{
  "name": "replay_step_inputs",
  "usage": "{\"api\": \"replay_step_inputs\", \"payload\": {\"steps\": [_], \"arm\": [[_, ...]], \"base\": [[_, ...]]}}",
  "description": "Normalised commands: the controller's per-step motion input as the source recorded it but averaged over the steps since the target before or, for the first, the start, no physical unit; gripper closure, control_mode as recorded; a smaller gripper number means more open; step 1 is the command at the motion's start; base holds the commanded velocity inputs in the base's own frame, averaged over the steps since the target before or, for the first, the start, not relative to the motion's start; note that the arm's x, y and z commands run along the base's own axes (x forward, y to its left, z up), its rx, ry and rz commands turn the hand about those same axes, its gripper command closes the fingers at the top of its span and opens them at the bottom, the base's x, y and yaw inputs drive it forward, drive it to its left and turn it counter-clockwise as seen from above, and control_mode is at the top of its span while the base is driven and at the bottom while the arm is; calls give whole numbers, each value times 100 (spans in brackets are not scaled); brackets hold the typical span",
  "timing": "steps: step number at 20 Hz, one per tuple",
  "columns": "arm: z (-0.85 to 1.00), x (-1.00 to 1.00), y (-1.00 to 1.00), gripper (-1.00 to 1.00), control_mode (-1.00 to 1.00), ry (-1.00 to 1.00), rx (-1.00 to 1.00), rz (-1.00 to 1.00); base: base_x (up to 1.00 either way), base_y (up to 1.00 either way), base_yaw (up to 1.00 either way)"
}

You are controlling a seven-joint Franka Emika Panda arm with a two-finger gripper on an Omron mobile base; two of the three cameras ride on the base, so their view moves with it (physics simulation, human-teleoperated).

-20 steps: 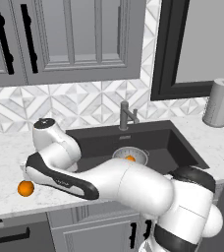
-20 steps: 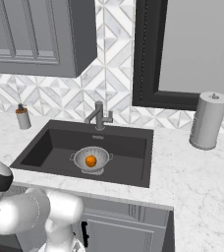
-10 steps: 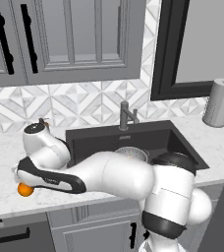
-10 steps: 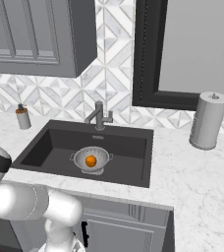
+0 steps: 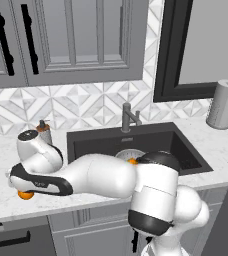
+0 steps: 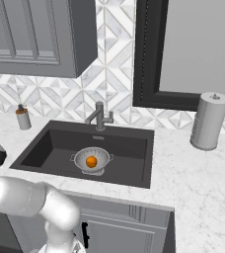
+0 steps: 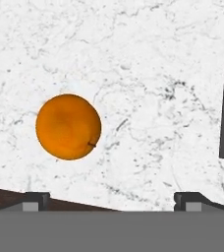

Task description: Put the colander in the sink, put the orange, orange in the colander, and turn on the sink faucet and pour water over the colander.

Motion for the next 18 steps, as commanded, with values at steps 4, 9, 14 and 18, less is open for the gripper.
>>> {"api": "replay_step_inputs", "payload": {"steps": [4, 9, 14, 18], "arm": [[-20, 29, 34, -100, -100, 2, 0, 0], [-14, 18, 30, -100, -100, 5, 0, 0], [-15, 2, 18, -100, -100, 5, 0, 0], [-28, 4, 9, -100, -100, 2, 0, 0]], "base": [[0, 0, 0], [0, 0, 0], [0, 0, 0], [0, 0, 0]]}}
